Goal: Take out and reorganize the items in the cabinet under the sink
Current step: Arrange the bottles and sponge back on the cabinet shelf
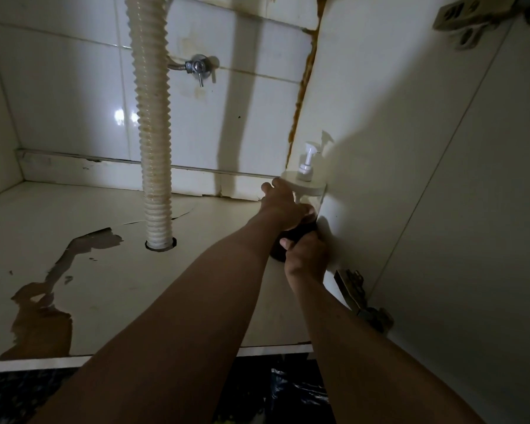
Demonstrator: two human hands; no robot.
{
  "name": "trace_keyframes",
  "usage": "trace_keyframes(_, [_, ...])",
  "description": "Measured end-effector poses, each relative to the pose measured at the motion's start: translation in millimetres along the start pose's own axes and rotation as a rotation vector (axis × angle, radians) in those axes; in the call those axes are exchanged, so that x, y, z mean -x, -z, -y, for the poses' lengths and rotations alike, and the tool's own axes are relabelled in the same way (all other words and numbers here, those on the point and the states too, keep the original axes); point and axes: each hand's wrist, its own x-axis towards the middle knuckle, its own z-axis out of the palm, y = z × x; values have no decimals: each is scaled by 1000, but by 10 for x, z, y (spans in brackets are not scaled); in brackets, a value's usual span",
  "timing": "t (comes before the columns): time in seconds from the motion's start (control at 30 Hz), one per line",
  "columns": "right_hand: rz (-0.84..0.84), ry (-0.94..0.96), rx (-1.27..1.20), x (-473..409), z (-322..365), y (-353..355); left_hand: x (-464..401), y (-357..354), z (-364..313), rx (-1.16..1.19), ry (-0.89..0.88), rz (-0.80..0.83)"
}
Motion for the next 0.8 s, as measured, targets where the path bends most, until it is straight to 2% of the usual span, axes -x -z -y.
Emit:
trace_keyframes(0.1, [41, -34, -23, -51, 13, 18, -8, -23, 10, 16, 1, -7])
trace_keyframes(0.27, [-35, 57, 201, 84, 125, 251, 186, 153, 136, 46, 42, 71])
trace_keyframes(0.4, [-47, 119, 274, 341, 195, 328, 628, 507, 369, -55, -81, -21])
trace_keyframes(0.5, [-10, 278, 390, 697, 306, 371, 1056, 807, 642, -64, -154, -107])
trace_keyframes(0.6, [74, 480, 404, 1075, 428, 398, 1518, 1069, 961, -39, -180, -158])
trace_keyframes(0.73, [225, 728, 335, 1545, 480, 354, 2048, 1368, 1300, -31, -186, -152])
trace_keyframes(0.8, [344, 817, 321, 1729, 458, 344, 2244, 1481, 1425, -6, -197, -87])
